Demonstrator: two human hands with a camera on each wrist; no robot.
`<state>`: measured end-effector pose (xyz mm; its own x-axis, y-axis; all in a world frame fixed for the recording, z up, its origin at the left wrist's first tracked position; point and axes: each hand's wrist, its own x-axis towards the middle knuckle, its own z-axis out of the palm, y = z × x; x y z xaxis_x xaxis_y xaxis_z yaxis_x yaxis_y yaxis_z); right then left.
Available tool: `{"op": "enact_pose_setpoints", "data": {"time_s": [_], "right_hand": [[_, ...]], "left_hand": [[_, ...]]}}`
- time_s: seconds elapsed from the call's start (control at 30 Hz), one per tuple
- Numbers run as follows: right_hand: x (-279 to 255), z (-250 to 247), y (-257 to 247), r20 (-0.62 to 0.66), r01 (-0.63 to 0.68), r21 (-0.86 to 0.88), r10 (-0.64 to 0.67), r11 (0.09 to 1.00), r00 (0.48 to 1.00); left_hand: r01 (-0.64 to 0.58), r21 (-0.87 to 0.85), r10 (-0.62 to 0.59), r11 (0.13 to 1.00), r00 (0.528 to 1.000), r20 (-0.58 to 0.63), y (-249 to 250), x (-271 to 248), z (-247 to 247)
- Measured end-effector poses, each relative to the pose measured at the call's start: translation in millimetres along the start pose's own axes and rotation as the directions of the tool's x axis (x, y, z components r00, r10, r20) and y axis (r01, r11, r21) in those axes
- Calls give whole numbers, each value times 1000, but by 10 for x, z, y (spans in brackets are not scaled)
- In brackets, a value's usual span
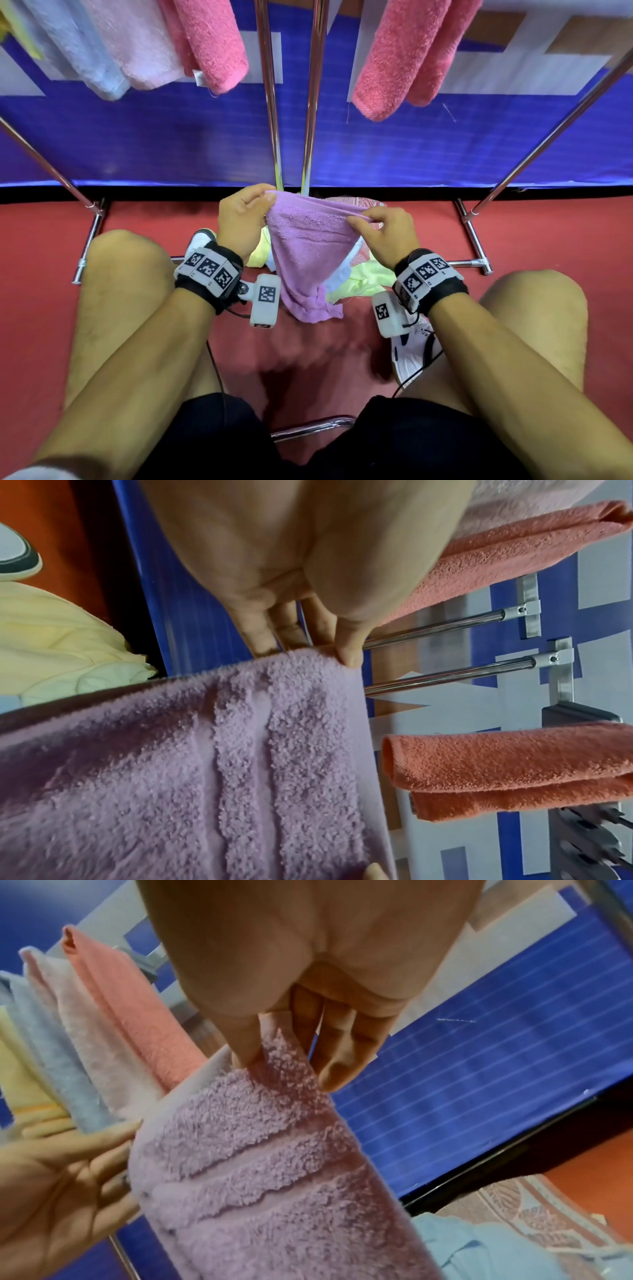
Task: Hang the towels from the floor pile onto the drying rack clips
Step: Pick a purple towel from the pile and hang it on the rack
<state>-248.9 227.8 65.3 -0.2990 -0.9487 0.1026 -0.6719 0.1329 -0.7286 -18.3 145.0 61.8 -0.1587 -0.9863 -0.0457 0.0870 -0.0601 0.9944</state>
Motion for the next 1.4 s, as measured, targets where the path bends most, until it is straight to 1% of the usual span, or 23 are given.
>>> {"op": "enact_pose_setpoints", "data": {"time_s": [0.07,0.17,0.27,0.33,0.43,0.53,0.63,0.73,0.8,0.87,0.97,1.03,1.1,1.13,1.2,1.3,1.4], "right_hand": [[12,8,-11,-55,29,126,-23,992,998],[42,13,-28,-100,2,277,27,961,995],[65,-24,-48,-80,-53,420,95,906,992],[86,-48,-45,-54,-91,451,129,888,990],[114,-28,-8,-47,-97,419,129,903,991],[103,0,-10,-90,-82,329,118,941,989],[89,32,-39,-128,-76,221,106,972,986],[75,70,-85,-135,-89,170,113,981,984],[54,91,-128,-99,-95,197,116,976,988],[10,123,-182,-24,-88,224,96,971,995],[-69,215,-259,138,-88,272,51,958,989],[-110,269,-285,204,-104,325,37,940,978],[-132,261,-307,233,-129,381,41,916,972],[-129,248,-315,241,-149,399,54,905,969],[-115,222,-328,264,-190,426,79,885,961],[-108,203,-333,321,-233,461,84,856,943],[-99,222,-295,332,-216,447,63,868,941]], "left_hand": [[9,9,-9,1000,1000,-6,-15,-2,-5],[21,16,-21,1000,1000,-13,-17,-1,-7],[22,8,-22,1000,1000,-19,-24,-4,-3],[28,12,-28,1000,999,-38,-30,4,1],[57,28,-55,998,995,-86,-28,-2,37],[81,42,-75,996,988,-132,-41,-22,87],[113,67,-101,991,981,-163,-78,-34,125],[107,111,-88,988,982,-165,-93,-64,183],[111,127,-91,986,983,-157,-106,-108,238],[113,157,-94,981,988,-123,-137,-169,306],[132,171,-128,976,991,-35,-185,-290,437],[105,179,-112,978,993,28,-211,-352,503],[86,168,-100,982,992,77,-214,-386,542],[96,155,-109,983,991,80,-221,-386,543],[122,121,-130,985,990,60,-213,-369,549],[151,57,-153,987,987,43,-156,-349,565],[153,31,-154,988,987,53,-120,-335,551]]}}
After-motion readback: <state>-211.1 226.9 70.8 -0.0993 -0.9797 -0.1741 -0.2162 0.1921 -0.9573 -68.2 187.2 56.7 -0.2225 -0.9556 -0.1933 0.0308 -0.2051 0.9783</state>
